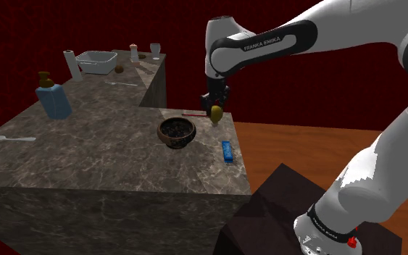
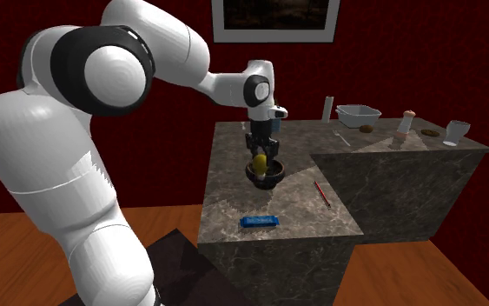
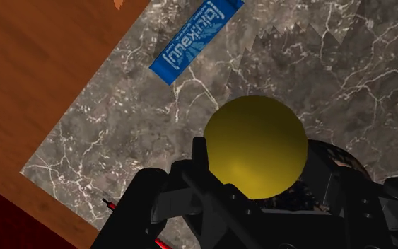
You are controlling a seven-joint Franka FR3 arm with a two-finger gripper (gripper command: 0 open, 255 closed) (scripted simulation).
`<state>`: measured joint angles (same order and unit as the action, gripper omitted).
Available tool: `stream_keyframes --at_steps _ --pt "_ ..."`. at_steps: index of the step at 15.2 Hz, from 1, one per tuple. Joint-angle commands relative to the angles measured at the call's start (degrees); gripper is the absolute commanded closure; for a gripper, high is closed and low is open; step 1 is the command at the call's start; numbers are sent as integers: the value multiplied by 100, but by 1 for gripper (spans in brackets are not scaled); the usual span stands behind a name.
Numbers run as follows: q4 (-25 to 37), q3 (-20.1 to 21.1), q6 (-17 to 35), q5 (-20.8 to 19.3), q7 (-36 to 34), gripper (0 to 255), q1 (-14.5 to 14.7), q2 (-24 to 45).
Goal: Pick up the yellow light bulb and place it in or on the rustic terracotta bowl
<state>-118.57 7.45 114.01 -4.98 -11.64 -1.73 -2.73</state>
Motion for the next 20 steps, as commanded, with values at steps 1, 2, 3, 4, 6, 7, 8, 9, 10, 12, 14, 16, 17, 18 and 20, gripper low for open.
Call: stream_keyframes --at_steps 1,2,3,4,6,7,8,9,10,12,14,16,17,18,20 --pt "119 3 -159 12 12 255 3 -39" --pt "132 3 -177 13 14 255 3 -44" --pt "396 39 -248 -10 -57 255 33 157" --pt "668 74 -325 -35 -127 255 64 360" --pt "1239 135 -497 -93 -261 255 134 775" --pt "1539 162 -594 -125 -325 255 172 989" --pt "1852 186 -697 -158 -386 255 214 1207" --pt "2178 207 -809 -193 -445 255 259 1430" --pt "2519 224 -929 -230 -501 255 309 1660" --pt "3256 252 -1199 -306 -601 255 420 2145" --pt "4095 266 -1520 -386 -684 255 550 2677" --pt "4631 262 -1686 -438 -731 255 645 3055" --pt "4548 260 -1608 -438 -738 255 641 3051" --pt "4464 259 -1529 -439 -746 255 637 3047" --pt "4314 256 -1377 -443 -761 255 628 3049"
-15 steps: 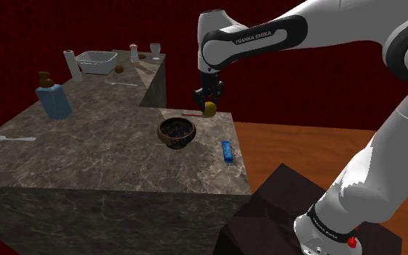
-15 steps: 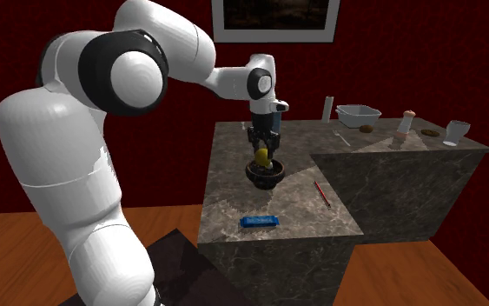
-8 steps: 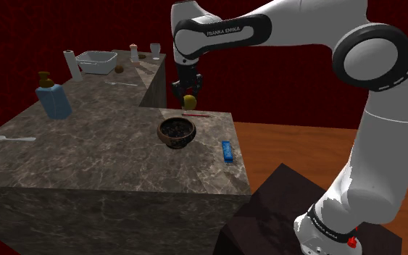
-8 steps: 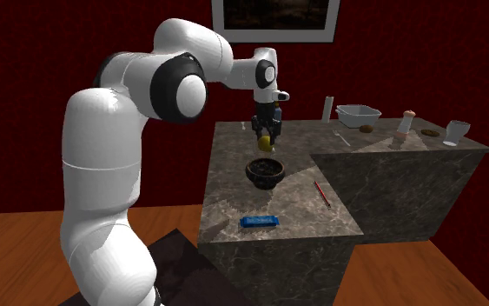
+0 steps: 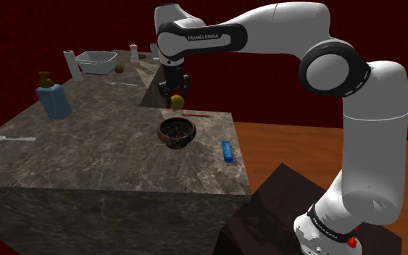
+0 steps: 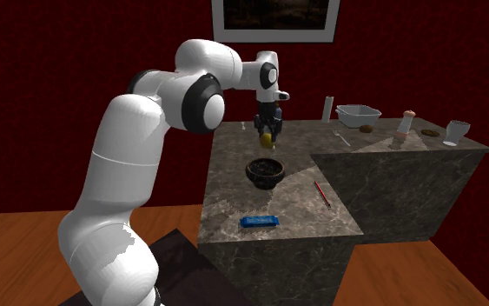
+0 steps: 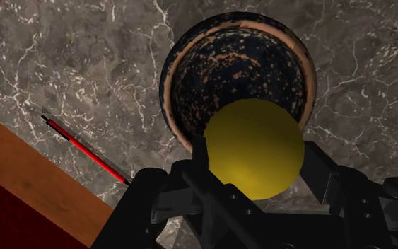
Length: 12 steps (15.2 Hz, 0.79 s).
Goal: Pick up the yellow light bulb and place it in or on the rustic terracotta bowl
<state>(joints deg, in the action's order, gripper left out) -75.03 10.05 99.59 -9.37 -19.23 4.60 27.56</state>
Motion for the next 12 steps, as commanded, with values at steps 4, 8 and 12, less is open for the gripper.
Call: stream_keyframes --at_steps 4,8,12 --pt "-317 -9 360 -16 -32 255 -19 41" --pt "-559 -16 643 -32 -63 255 -28 84" --pt "-770 -26 915 -53 -95 255 -34 148"
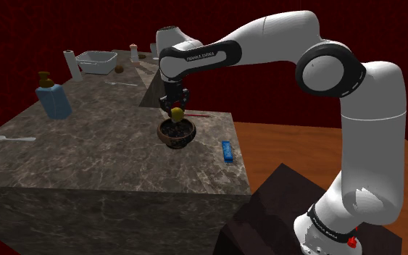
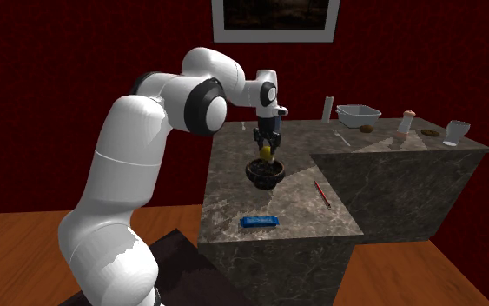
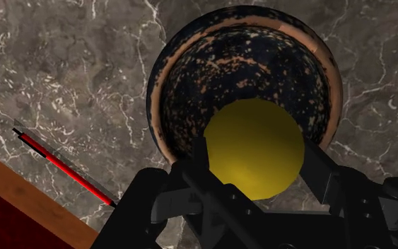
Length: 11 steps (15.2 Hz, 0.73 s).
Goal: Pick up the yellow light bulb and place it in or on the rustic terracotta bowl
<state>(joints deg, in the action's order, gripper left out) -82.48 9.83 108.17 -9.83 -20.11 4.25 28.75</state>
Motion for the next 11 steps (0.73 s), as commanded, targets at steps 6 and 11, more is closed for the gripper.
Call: stream_keyframes --at_steps 6,11 --pt "-62 -5 109 -11 -13 255 0 44" --pt "-62 -5 109 -11 -13 0 0 44"
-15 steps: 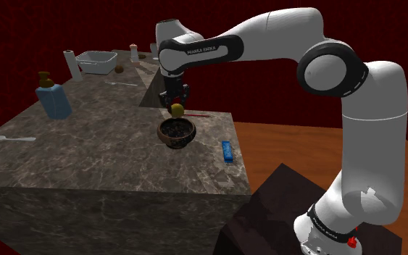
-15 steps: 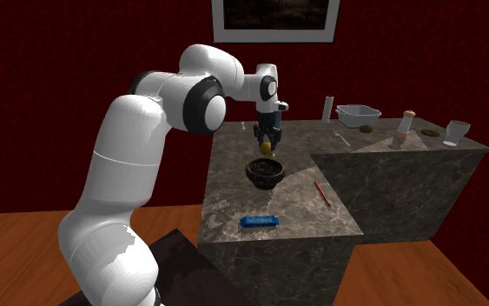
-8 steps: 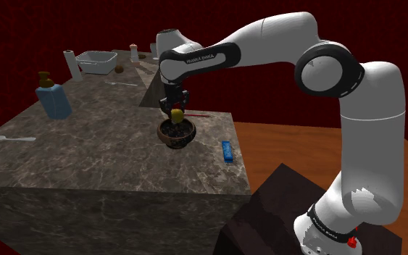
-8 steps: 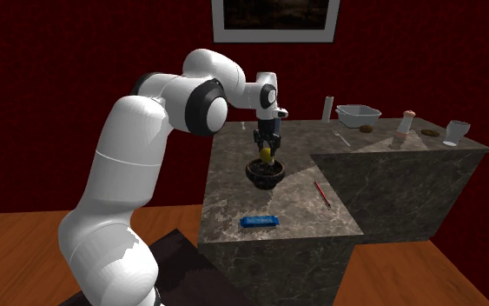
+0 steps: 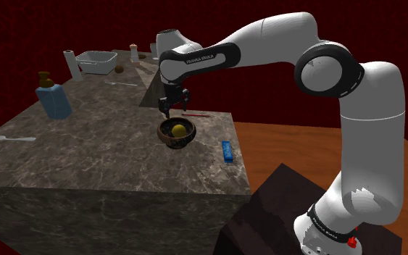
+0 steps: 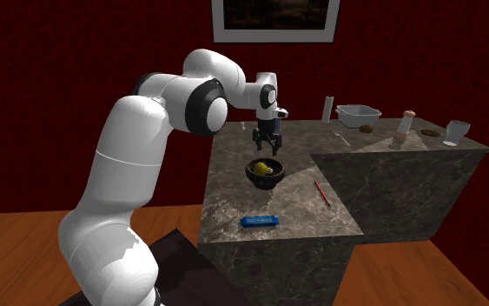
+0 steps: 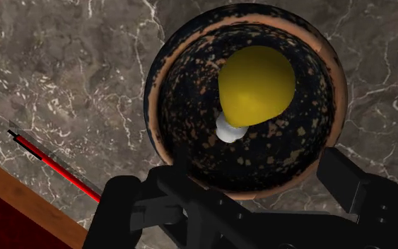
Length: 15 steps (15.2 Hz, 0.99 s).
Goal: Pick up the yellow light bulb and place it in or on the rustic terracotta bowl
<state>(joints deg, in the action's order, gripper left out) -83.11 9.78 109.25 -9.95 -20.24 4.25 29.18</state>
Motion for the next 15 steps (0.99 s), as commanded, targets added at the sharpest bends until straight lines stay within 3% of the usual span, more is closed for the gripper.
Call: stream_keyframes --at_steps 1,3,7,15 --pt "0 0 0 0 0 0 0 0" --pt "0 0 0 0 0 0 0 0" --pt "606 26 -683 37 40 0 52 -80" --pt "606 26 -683 37 40 0 53 -80"
